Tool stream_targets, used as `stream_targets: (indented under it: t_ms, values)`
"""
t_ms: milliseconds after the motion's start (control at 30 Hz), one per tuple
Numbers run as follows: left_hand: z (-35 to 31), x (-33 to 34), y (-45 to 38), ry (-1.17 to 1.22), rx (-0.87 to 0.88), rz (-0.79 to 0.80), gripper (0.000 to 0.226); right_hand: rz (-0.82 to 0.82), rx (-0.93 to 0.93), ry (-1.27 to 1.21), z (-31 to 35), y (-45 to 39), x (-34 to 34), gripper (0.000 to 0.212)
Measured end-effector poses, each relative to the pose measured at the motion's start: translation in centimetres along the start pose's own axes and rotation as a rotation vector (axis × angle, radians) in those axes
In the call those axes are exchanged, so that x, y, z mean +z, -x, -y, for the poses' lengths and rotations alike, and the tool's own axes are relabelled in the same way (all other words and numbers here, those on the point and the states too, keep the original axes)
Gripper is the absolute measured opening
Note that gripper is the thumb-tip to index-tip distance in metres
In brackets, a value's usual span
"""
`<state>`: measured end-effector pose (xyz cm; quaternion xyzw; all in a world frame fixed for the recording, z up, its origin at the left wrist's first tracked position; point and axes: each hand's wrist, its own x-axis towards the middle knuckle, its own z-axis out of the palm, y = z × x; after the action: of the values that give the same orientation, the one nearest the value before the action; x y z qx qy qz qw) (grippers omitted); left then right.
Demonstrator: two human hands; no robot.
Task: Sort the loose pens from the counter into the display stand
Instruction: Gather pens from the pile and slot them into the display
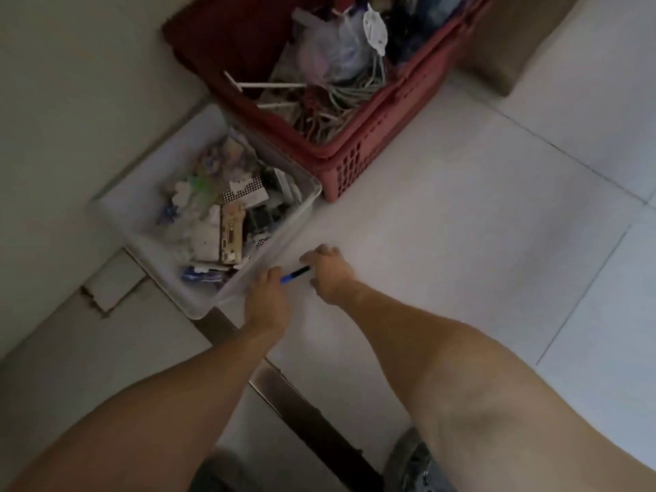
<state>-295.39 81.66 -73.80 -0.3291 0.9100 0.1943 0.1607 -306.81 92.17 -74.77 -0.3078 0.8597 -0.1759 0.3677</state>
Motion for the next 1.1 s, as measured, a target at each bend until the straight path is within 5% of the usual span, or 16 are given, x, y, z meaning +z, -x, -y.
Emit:
stream_targets:
  t_ms: [100,233,433,600,800,900,1100]
  values:
    - [1.2,1.2,-0.2,-0.06,0.0,-0.042,0.023,-0.032,-0.05,0.066,-0.6,-0.8,1.6,0.03]
    - [1.2,0.4,2.4,-0.023,0.071,0.13,0.022,0.089,0.012,-0.009,-0.6,2.7,0.2,0.021]
    - [-3.8,-12.0,11.4,0.464,-0.05,0.469,0.011,0.278,0.255,-0.393,2.8,14.4,-12.3,0.013]
    - [-11.0,-29.5,22.7,0.845,-0.143,0.36,0.004,0.165,0.274,-0.585,11.4,28.5,-26.4,0.005]
    - [-15.8,-53.2,37.4,1.157,-0.256,0.244,0.014,0.304,0.093,-0.548,27.8,47.3,-41.3,0.008]
    - [-16.4,-63.0,43.2,1.149,-0.161,0.15,0.024,0.292,-0.016,-0.547,36.8,53.6,-45.1,0.008]
    - [-11.7,-72.1,46.1,1.061,-0.012,-0.121,0.004,0.087,-0.088,-0.536,50.2,54.9,-46.3,0.028]
